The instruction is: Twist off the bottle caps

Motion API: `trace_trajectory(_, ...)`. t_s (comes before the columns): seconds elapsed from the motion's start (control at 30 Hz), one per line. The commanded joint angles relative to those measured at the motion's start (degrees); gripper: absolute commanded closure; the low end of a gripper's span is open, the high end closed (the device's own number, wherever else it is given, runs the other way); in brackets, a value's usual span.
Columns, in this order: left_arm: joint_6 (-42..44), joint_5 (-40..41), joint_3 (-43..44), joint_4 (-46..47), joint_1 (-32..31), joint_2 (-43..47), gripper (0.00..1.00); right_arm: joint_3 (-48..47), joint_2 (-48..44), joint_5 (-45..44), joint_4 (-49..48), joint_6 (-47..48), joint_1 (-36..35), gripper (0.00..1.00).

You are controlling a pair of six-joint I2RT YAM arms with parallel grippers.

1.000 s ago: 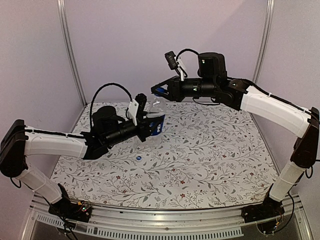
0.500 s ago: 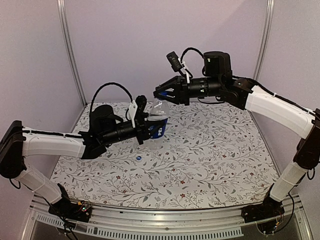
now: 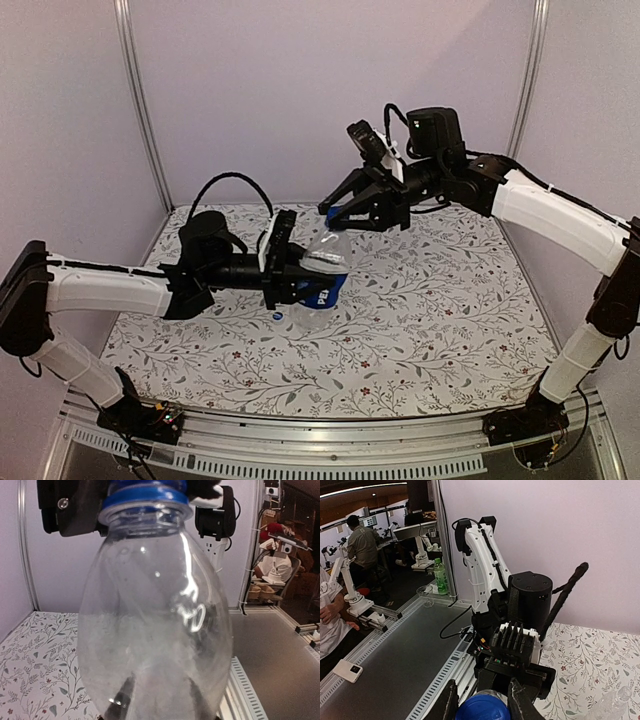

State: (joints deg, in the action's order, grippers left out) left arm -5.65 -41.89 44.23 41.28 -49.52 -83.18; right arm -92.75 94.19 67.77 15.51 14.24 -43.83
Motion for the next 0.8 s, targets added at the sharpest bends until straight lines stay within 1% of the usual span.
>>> trace_trajectory(0.0,-0.44,-9.15,1.1,2.53,-0.23,-0.99,0.73,-3.26,0.85,5.66,3.03,3.05,2.35,1.0)
trace_trajectory(0.27,-1.13,-8.32,0.75,3.8,-0.17,-1.72,0.73,-3.14,0.99,3.46,3.83,3.45,2.48,1.0)
trace_trajectory(0.3,-1.2,-7.85,0.63,3.81,-0.15,-1.76,0.73,-3.14,0.99,2.53,3.87,3.22,2.44,0.98)
trace_trajectory(0.33,-1.26,-7.33,0.6,3.89,-0.07,-1.73,0.73,-3.14,0.93,1.3,3.83,2.98,2.44,0.93)
trace_trajectory(0.37,-1.22,-6.68,0.52,3.85,-0.01,-1.73,0.73,-3.14,0.91,-0.16,3.83,2.63,2.44,0.84)
trace_trajectory(0.4,-1.31,-5.77,0.51,3.82,0.09,-1.66,0.73,-3.14,0.87,-1.96,3.83,2.24,2.44,0.79)
trace_trajectory(0.47,-1.37,-3.45,0.47,3.43,0.28,-1.57,0.73,-3.07,0.77,-5.56,3.83,1.08,2.44,0.63)
trace_trajectory(0.53,-1.0,0.34,0.93,1.52,0.32,-1.48,0.73,-2.89,0.48,-8.62,3.83,0.27,2.46,0.48)
trace_trajectory(0.63,-0.34,7.24,1.44,-0.9,0.38,-1.4,0.73,-2.3,-0.29,-12.31,3.04,-1.24,2.44,0.31)
trace_trajectory(0.7,-0.28,11.78,1.73,-2.09,0.36,-1.42,0.73,-1.15,-1.0,-15.43,1.38,-3.12,2.48,0.24)
trace_trajectory(0.77,0.0,16.02,2.27,-3.55,0.3,-1.46,0.73,0.34,-2.44,-19.43,-0.76,-5.31,2.44,0.21)
